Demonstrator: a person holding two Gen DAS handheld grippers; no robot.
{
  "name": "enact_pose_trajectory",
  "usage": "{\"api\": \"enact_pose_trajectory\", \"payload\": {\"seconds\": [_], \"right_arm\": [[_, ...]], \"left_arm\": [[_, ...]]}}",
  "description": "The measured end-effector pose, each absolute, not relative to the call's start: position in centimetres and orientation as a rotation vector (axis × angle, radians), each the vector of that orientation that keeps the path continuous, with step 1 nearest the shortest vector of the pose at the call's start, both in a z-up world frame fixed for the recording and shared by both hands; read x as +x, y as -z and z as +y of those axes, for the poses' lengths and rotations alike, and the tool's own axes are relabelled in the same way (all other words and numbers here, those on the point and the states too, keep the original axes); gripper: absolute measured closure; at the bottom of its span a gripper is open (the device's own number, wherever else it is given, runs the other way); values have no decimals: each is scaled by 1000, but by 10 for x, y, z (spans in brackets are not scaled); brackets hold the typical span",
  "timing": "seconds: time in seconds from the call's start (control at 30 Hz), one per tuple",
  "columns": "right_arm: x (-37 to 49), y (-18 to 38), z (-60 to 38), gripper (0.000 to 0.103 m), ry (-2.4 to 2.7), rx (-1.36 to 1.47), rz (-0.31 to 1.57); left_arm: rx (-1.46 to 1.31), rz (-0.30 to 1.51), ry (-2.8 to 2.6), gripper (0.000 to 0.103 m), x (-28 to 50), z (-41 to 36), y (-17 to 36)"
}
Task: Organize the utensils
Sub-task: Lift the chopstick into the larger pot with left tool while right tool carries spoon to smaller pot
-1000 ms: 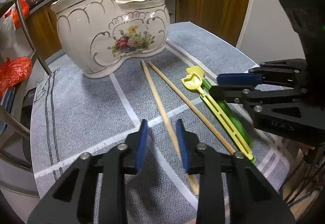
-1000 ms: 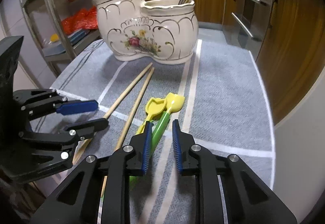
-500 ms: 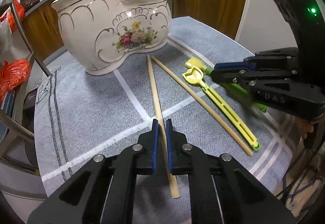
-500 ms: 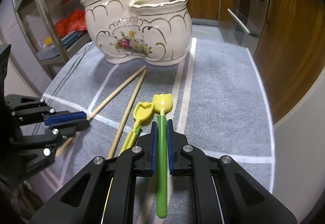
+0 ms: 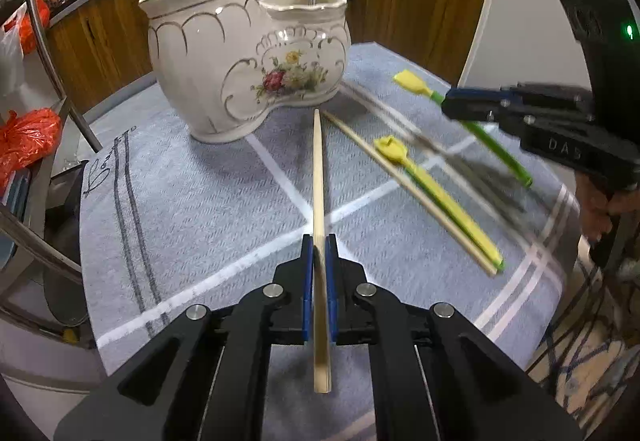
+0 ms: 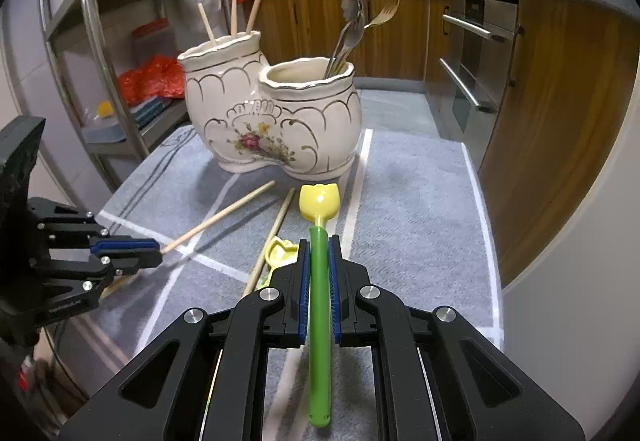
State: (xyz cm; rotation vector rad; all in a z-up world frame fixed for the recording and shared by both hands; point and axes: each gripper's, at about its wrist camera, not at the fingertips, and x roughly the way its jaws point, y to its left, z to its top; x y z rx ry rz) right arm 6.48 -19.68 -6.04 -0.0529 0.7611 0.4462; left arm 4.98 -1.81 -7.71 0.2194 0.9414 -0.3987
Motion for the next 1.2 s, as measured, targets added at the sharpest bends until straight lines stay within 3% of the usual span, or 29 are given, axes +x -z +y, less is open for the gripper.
{"api": "enact_pose_trajectory", "payload": {"seconds": [0.23, 0.73, 1.2], "right_arm": [[60, 59, -192, 93, -463, -60, 752], [52, 44, -192, 93, -485, -40, 680], [71, 3, -194, 93, -517, 61, 513]], "left_arm": [[276, 1007, 412, 96, 43, -20, 85], [193, 892, 400, 97, 42, -9, 83], [18, 410, 453, 97, 34, 24, 2]]}}
